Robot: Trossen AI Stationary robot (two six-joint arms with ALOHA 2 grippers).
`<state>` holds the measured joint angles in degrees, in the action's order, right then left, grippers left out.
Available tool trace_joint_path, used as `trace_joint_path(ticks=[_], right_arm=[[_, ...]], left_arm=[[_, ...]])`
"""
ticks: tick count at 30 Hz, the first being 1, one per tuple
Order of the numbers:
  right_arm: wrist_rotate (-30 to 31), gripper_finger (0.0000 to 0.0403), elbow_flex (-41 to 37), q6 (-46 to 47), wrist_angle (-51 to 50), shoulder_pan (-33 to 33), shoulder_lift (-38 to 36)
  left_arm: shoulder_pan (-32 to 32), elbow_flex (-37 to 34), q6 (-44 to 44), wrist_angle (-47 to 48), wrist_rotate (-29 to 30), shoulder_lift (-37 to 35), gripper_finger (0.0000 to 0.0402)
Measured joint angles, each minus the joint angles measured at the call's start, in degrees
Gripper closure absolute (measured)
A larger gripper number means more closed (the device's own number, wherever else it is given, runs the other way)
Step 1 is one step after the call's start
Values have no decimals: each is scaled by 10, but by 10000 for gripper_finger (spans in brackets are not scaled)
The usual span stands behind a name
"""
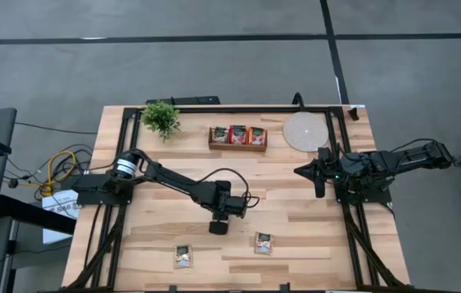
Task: Pick & Place Tea
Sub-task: Put the brown tea bag into the left section of the wooden organizer
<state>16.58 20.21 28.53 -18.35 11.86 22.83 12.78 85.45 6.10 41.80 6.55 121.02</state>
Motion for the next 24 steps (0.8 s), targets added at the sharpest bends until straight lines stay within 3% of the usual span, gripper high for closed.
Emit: trace_joint_path(ticks=[10, 20, 24], right_arm=[[0, 403, 0, 0, 0, 0, 0], [0, 403, 0, 0, 0, 0, 0], [0, 403, 0, 0, 0, 0, 0]], left_arm=[[0, 0, -5, 0, -8, 4, 312], [0, -1, -5, 0, -13, 5, 392], [0, -1, -4, 0, -12, 5, 400]])
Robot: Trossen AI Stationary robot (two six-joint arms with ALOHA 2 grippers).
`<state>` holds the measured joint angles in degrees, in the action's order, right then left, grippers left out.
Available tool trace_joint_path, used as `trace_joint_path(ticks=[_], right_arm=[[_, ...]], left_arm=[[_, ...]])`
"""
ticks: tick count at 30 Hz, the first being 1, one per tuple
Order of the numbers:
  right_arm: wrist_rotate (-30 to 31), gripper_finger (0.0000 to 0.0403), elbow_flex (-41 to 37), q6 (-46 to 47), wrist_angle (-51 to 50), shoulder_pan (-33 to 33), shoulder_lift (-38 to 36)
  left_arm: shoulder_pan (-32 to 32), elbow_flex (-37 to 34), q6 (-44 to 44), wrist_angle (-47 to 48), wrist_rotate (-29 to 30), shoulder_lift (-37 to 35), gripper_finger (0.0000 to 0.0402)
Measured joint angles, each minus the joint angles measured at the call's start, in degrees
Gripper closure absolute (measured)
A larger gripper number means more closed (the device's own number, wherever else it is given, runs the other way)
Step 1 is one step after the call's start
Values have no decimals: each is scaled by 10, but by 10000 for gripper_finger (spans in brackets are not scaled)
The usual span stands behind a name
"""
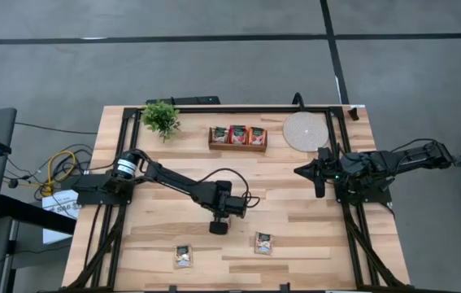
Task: Pick & Place Tea
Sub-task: Put the brown tea bag into the left section of the wooden organizer
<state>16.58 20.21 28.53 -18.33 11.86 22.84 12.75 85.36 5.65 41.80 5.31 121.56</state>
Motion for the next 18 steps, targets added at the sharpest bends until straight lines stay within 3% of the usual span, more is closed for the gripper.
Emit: trace_joint_path(ticks=[10, 18], right_arm=[[0, 403, 0, 0, 0, 0, 0], [0, 403, 0, 0, 0, 0, 0]], left_arm=[[-1, 0, -8, 40, 60, -25, 401], [-14, 56, -105, 143, 223, -67, 401]])
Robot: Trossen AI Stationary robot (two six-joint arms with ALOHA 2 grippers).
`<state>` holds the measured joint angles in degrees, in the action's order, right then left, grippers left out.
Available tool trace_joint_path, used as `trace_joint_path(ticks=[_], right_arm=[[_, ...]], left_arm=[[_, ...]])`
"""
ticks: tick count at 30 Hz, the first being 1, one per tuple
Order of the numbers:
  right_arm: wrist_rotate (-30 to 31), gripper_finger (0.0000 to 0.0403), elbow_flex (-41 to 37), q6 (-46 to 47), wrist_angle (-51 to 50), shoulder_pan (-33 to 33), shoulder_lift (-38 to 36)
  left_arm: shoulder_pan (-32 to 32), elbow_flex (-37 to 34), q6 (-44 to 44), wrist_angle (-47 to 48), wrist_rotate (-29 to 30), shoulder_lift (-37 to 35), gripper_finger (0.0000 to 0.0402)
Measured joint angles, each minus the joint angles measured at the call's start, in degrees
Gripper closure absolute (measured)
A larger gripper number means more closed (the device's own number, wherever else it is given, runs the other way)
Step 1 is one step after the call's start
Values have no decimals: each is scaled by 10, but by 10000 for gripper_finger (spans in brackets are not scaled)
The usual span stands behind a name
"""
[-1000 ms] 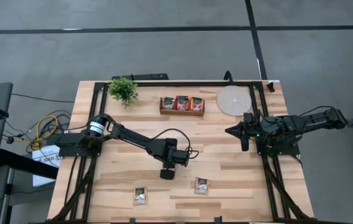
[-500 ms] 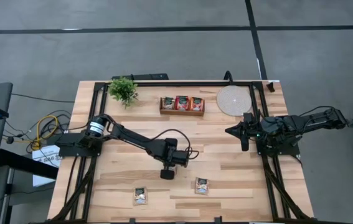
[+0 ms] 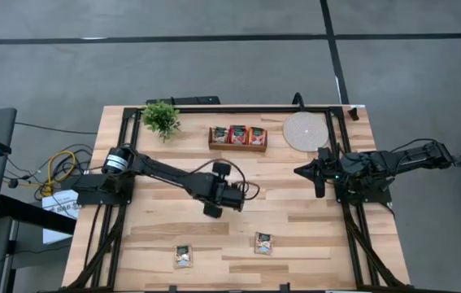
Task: Pick & Place Tea
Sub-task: Put the brown tea bag into the left section of the wooden organizer
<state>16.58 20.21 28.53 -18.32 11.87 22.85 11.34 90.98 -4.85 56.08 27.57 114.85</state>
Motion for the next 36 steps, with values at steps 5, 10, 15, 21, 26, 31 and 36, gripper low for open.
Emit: trace_joint_path(ticks=[5, 10, 15, 21, 26, 31, 36], right_arm=[[0, 403, 0, 0, 0, 0, 0], [0, 403, 0, 0, 0, 0, 0], [0, 403, 0, -2, 0, 0, 0], [18, 403, 0, -5, 0, 0, 0], [32, 403, 0, -6, -1, 0, 0], [32, 403, 0, -6, -7, 0, 0], [32, 403, 0, -6, -7, 0, 0]], left_arm=[[-46, 10, -70, 10, 88, -27, 401], [-115, 9, -99, 9, 105, -58, 401], [-184, 10, -137, 2, 114, -84, 401], [-243, 10, -204, -36, 113, -89, 401], [-266, 10, -245, -86, 93, -89, 401], [-275, 10, -257, -91, 60, -89, 401], [-278, 10, -255, -96, 22, -89, 401]])
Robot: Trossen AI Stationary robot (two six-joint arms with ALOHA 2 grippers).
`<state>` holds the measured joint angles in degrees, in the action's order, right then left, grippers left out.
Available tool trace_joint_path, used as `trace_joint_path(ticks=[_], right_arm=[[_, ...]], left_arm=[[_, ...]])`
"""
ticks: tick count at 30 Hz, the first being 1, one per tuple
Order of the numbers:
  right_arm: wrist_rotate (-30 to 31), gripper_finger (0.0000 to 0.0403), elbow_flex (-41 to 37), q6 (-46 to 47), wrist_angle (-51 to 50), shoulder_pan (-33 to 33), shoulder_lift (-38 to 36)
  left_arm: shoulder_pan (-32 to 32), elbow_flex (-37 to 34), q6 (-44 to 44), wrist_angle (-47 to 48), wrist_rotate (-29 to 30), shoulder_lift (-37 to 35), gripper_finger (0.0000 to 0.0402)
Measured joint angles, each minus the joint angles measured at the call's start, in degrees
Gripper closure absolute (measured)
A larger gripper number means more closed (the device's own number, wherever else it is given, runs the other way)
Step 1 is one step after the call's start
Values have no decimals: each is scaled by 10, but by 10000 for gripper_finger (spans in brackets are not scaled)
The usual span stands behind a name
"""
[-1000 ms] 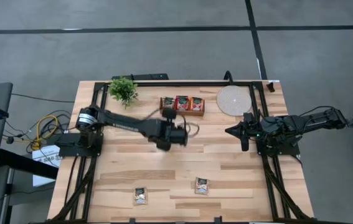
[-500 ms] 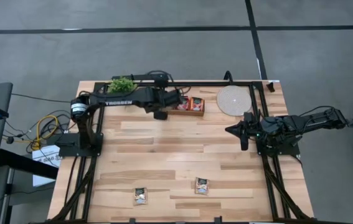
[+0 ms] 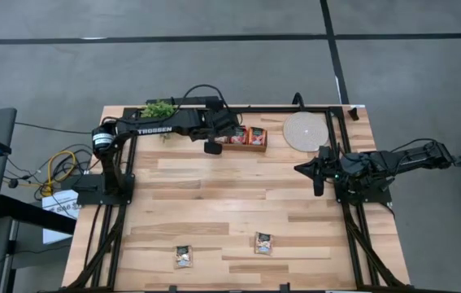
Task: Pick & Place Tea
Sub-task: Put the brown tea bag into the left section of the wooden organizer
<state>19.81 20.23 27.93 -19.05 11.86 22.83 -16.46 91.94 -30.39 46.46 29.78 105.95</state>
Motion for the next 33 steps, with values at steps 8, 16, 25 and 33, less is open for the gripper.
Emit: trace_joint_path(ticks=[8, 16, 25, 33], right_arm=[[0, 403, 0, 0, -2, 0, 0], [0, 403, 0, 1, -3, 0, 0], [0, 403, 0, 1, -2, 0, 0], [0, 403, 0, 1, -2, 0, 0]], left_arm=[[-16, 1, 2, -2, -21, 23, 401], [-22, 0, -7, -3, -36, 48, 401], [-37, 0, -25, 3, -38, 48, 401], [-38, 0, -26, 1, -64, 48, 401]])
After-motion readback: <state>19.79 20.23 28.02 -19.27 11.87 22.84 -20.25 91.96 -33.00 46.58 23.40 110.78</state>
